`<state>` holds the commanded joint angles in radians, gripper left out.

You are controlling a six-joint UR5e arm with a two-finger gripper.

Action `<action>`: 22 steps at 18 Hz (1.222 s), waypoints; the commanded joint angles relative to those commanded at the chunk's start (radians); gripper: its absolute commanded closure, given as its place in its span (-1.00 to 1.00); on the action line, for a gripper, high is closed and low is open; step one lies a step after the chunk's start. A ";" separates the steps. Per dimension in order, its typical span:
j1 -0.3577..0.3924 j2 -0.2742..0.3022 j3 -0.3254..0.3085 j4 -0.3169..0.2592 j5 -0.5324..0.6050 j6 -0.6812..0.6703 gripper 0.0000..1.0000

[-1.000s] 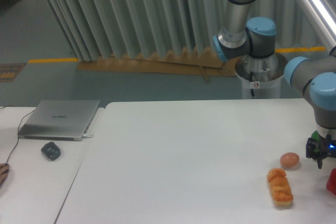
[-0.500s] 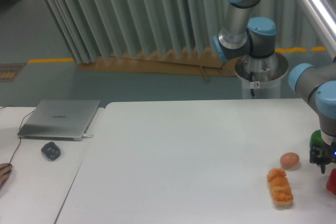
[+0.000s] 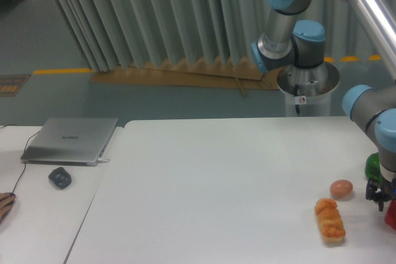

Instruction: Place the red peppers in a basket

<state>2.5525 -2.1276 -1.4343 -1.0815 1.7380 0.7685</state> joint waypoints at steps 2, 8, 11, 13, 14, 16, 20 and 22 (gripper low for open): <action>0.000 -0.003 -0.003 0.000 0.000 0.000 -1.00; 0.000 -0.005 -0.011 0.000 0.002 0.009 0.00; 0.000 0.003 -0.009 -0.003 0.000 0.026 0.04; 0.003 0.009 -0.011 -0.006 0.000 0.028 0.06; 0.003 0.011 -0.009 -0.009 -0.003 0.028 0.07; 0.002 0.038 -0.009 -0.018 -0.009 0.028 0.07; -0.002 0.089 -0.017 -0.100 -0.048 0.022 0.07; -0.008 0.106 -0.021 -0.112 -0.051 0.015 0.07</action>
<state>2.5449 -2.0219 -1.4557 -1.1934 1.6874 0.7839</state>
